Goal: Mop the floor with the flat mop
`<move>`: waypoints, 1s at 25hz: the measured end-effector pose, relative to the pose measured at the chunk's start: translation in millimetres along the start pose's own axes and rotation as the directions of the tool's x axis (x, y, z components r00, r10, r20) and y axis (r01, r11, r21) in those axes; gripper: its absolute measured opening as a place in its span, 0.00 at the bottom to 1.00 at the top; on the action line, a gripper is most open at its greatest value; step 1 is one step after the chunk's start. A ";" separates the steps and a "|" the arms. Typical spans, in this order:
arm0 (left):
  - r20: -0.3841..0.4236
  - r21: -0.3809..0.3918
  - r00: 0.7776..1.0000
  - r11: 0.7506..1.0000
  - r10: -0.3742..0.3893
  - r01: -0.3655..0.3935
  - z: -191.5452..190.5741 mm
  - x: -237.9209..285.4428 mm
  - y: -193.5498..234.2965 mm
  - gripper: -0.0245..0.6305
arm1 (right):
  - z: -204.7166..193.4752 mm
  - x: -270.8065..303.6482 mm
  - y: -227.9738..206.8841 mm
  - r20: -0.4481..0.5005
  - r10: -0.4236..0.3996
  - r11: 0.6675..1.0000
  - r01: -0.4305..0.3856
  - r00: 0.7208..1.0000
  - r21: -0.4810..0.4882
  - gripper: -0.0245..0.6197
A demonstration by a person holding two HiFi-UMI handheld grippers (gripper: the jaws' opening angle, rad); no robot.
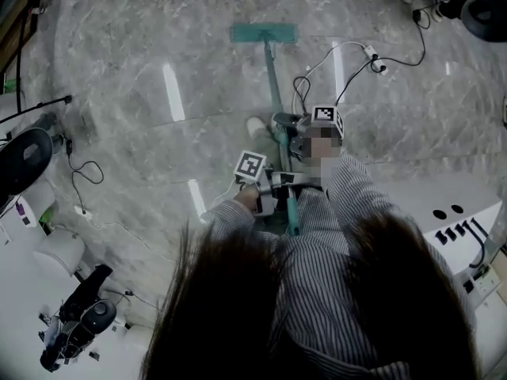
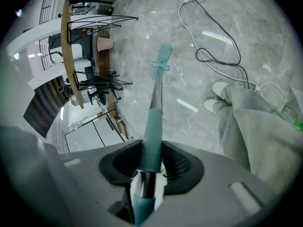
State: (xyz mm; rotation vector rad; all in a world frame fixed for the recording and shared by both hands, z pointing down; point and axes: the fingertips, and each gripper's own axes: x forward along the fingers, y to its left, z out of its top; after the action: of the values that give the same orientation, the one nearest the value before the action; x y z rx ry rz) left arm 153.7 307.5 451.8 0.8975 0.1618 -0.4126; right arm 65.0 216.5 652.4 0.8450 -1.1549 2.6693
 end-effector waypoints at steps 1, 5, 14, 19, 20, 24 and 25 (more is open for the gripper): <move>0.005 0.005 1.000 1.000 -0.003 0.003 1.1 1.8 -1.2 0.05 | 1.6 -0.2 -0.1 -0.006 -0.008 1.000 0.008 1.000 -0.008 0.24; 0.014 0.008 1.000 1.000 0.015 -0.015 0.4 7.0 -2.2 0.05 | 1.4 -3.7 0.2 -0.023 -0.040 0.999 0.039 0.999 -0.019 0.24; 0.013 0.007 0.999 0.999 0.038 -0.038 12.0 8.4 -13.0 0.05 | 10.3 -0.1 14.7 -0.027 -0.046 0.999 0.045 0.999 -0.021 0.24; -0.025 0.005 0.999 0.999 0.035 -0.035 28.7 4.6 -31.3 0.05 | 25.1 9.3 36.4 -0.015 -0.048 0.998 0.047 0.999 -0.039 0.24; -0.034 0.008 0.999 0.999 0.033 -0.033 33.9 4.1 -36.7 0.05 | 29.2 12.1 42.4 -0.018 -0.055 0.997 0.054 0.998 -0.047 0.24; -0.007 0.036 1.000 0.999 -0.004 0.004 70.1 1.5 -67.3 0.06 | 57.2 26.3 74.4 0.016 -0.060 0.997 0.061 0.998 -0.050 0.24; 0.002 0.046 1.000 0.999 -0.015 0.015 81.1 1.8 -76.6 0.07 | 66.4 30.2 83.6 0.025 -0.058 0.997 0.059 0.998 -0.045 0.24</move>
State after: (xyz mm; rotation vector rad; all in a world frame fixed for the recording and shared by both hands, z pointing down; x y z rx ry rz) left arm 120.8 201.1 445.9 0.9411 0.1572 -0.4326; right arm 43.3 107.8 652.0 0.8915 -1.1737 2.5828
